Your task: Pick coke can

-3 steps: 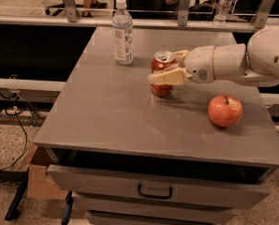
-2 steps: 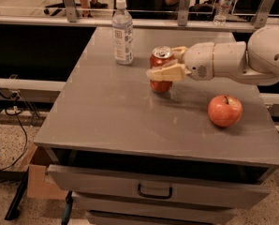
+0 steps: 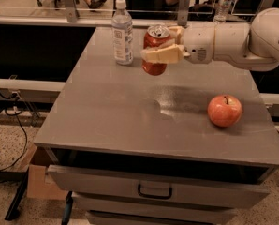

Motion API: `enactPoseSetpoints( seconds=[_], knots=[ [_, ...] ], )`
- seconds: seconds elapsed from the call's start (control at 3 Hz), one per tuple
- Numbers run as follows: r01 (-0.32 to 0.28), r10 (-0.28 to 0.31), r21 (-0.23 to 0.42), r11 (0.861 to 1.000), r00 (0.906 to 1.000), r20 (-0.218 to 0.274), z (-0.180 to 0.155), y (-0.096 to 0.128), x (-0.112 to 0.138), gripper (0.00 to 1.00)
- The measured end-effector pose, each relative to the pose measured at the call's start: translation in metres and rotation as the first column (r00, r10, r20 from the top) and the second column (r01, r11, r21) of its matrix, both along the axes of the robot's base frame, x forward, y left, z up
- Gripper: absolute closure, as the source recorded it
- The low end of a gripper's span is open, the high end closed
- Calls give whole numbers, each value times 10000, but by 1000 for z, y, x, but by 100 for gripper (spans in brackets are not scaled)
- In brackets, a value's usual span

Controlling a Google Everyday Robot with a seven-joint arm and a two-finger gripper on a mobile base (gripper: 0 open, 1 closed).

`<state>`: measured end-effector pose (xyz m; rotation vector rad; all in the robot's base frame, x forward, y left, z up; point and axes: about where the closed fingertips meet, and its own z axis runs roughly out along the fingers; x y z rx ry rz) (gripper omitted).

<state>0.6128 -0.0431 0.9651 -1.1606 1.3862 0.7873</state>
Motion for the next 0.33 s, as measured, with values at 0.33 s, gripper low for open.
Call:
enactPoseSetpoints(
  seconds=[0.33],
  knots=[
    [-2,2,0,10000,10000,0,0,0,0,100]
  ],
)
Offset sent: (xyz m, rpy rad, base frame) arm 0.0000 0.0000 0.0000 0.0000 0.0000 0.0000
